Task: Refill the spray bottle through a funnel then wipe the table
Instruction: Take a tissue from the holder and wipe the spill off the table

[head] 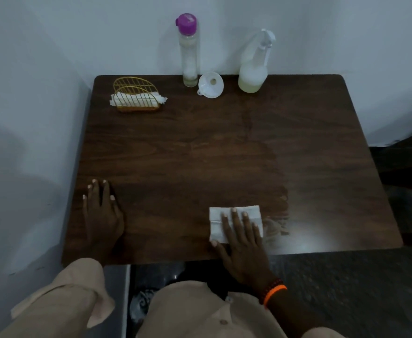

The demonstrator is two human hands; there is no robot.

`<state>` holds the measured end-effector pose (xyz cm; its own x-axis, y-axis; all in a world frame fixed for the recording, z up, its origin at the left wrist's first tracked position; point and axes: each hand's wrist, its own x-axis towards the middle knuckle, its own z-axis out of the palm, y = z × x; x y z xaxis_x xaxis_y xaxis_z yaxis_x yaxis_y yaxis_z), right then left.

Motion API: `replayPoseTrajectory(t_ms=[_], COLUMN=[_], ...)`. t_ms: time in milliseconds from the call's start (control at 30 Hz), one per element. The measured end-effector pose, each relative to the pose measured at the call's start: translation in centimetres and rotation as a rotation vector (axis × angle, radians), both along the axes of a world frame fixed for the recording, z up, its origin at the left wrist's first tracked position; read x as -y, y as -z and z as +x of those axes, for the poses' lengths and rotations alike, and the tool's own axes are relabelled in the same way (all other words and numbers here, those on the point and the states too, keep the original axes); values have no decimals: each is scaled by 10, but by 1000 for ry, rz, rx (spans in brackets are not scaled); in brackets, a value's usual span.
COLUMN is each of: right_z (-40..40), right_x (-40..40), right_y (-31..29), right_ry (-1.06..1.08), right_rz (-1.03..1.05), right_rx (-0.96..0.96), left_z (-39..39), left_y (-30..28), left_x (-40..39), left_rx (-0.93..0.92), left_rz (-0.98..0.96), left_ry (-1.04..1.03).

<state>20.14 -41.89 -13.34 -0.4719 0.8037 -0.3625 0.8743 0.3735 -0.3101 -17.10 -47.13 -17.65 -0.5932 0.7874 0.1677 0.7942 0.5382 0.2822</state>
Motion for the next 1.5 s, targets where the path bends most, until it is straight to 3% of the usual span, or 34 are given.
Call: replayPoseTrajectory(t_ms=[267, 533, 600, 767, 833, 933, 1133, 1500], right_z=[17, -34, -35, -13, 5, 27, 36, 53], right_x=[3, 45, 48, 33, 22, 10, 4, 23], right_y=[-4, -10, -10, -15, -14, -7, 1, 7], right_ry=[148, -37, -55, -108, -118, -174, -270, -347], right_rz=[-71, -48, -47, -51, 6, 25, 166, 254], right_rx=[-7, -69, -75, -169, -172, -107, -180, -181], left_z=[-4, 14, 48, 161, 191, 210, 208, 202], left_y=[-2, -16, -27, -36, -27, -22, -14, -32], left_x=[0, -1, 0, 17, 24, 20, 25, 43], left_rx=[51, 135, 134, 177, 166, 90, 41, 171], left_rz=[-54, -137, -111, -19, -28, -108, -119, -116], left_ry=[16, 44, 179, 775, 863, 830, 803, 929])
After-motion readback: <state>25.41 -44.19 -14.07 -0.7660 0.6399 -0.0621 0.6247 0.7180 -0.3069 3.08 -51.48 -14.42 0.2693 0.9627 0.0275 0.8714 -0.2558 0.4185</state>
